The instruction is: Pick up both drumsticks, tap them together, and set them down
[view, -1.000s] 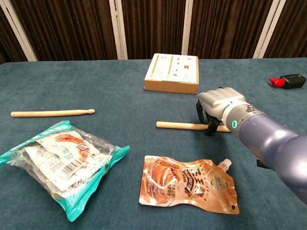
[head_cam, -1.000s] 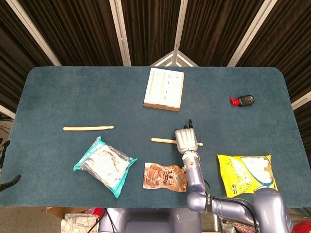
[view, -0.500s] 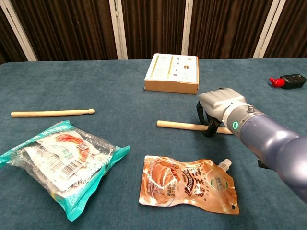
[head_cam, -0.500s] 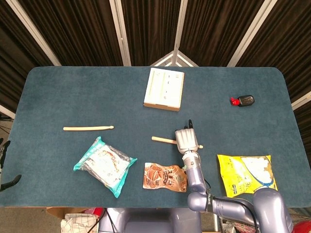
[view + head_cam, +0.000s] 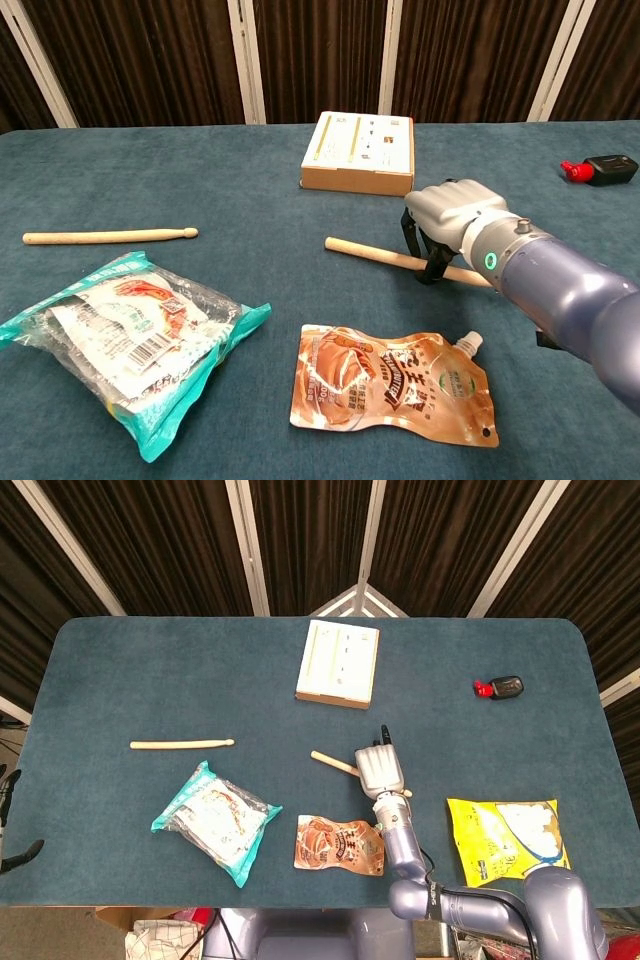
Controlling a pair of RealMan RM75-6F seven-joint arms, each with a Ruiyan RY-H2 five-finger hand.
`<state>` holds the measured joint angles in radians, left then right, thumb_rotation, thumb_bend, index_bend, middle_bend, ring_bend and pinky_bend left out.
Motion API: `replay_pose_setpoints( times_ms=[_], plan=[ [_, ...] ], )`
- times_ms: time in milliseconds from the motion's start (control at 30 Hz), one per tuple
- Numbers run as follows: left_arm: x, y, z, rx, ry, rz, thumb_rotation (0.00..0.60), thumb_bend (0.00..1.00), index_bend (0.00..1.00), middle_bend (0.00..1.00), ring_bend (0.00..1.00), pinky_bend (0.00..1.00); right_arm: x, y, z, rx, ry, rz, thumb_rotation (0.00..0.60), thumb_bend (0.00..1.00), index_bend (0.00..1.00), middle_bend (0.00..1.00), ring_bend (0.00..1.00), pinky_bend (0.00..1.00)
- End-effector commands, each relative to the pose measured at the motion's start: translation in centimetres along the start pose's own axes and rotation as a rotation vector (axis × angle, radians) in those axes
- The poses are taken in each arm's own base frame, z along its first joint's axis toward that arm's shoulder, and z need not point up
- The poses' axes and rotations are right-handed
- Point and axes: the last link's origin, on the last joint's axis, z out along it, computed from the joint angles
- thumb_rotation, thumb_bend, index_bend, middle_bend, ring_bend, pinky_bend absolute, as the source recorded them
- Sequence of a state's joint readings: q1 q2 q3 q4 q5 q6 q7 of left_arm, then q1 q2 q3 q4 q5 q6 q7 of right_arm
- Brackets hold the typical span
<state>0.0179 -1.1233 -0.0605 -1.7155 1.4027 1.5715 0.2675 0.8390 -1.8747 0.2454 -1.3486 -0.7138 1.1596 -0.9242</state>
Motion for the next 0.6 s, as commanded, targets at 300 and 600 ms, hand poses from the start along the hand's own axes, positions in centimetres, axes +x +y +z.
replay_pose_setpoints(
  times_ms=[300,600],
  plan=[
    [0.5,0.0,0.1,-0.038,0.039,-0.018,0.6,0.24,0.02,0.0,0.0,0.0,2.9,-0.2,-1.6,0.145,0.103,0.086,0.6,0.37,0.65,0.66,0.35,0.0],
    [2.2,-0.4,1.1,-0.102,0.09,-0.092,0.6,0.24,0.05,0.02,0.0,0.0,8.9,1.8,-3.7,0.273,0.278,0.237,0.6,0.39,0.66,0.66,0.36,0.0]
  ],
)
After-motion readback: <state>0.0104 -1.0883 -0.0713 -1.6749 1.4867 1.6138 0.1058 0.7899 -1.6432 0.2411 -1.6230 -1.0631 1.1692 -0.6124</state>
